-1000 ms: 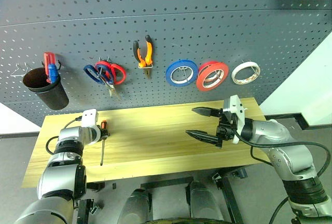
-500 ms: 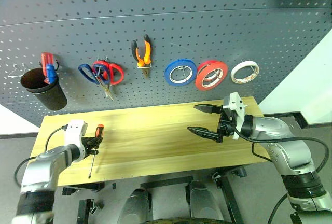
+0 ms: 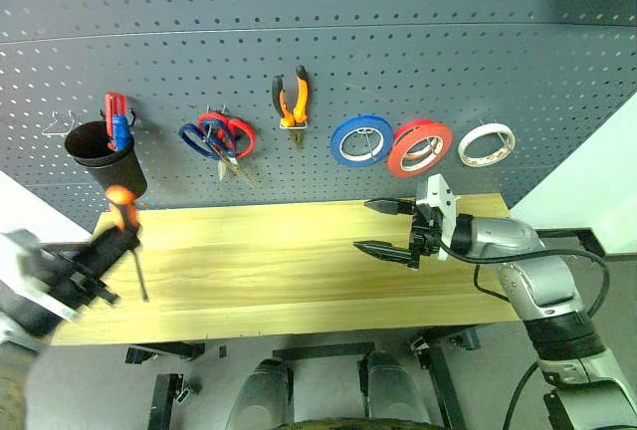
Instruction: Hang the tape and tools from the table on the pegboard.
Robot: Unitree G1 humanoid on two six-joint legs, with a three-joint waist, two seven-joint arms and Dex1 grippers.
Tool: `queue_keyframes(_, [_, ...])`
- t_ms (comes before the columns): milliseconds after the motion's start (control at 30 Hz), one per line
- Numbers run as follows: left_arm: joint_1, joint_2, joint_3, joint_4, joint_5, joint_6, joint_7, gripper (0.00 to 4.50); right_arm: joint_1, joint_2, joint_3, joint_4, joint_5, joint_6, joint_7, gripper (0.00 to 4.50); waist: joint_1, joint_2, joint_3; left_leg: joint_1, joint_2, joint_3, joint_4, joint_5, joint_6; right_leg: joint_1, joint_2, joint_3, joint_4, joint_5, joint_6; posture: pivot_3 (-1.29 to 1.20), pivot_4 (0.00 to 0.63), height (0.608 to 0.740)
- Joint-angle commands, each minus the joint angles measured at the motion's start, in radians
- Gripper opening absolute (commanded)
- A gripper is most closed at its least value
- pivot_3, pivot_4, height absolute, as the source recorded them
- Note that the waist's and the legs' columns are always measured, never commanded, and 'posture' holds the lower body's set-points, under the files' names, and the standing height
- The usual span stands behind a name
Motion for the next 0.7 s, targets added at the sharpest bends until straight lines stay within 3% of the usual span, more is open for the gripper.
queue_keyframes(33, [-0.123,0.046,0.098,0.032,-0.090,-0.051,0.065,0.81,-0.022,0.008,-0.004,-0.003,-0.002,-0.025,0.013,4.50,-0.002,0.000,-0.001,0.000,0.000,0.000,0.000,0.000,0.000,0.000,0.000,0.000,0.000,0.000,0.000,0.01,0.074,0.738])
queue_keyframes(167, [-0.260,0.096,0.105,0.066,-0.100,-0.089,0.094,0.81,-0.028,0.015,-0.001,0.000,-0.007,-0.028,0.015,4.50,-0.005,-0.001,-0.002,0.001,0.000,0.000,-0.001,0.000,0.000,0.000,0.000,0.000,0.000,0.000,0.000,0.01,0.068,0.738])
queue_keyframes(433, [-0.520,0.226,-0.012,0.305,0.059,-0.212,0.075,0.81,-0.021,0.026,-0.005,-0.024,-0.006,-0.031,0.004,4.50,-0.008,-0.001,-0.003,0.001,0.000,0.001,-0.001,0.000,0.000,-0.001,0.001,0.000,0.001,0.000,0.000,-0.01,0.057,0.738])
queue_keyframes(700, [-0.660,0.256,-0.089,0.545,0.150,-0.319,-0.001,0.81,-0.123,0.067,-0.171,-0.154,0.275,0.126,-0.059,4.50,-0.032,-0.002,-0.004,0.000,0.000,0.000,0.000,0.002,-0.003,-0.002,0.001,0.000,0.001,0.002,0.001,-0.04,0.045,0.738])
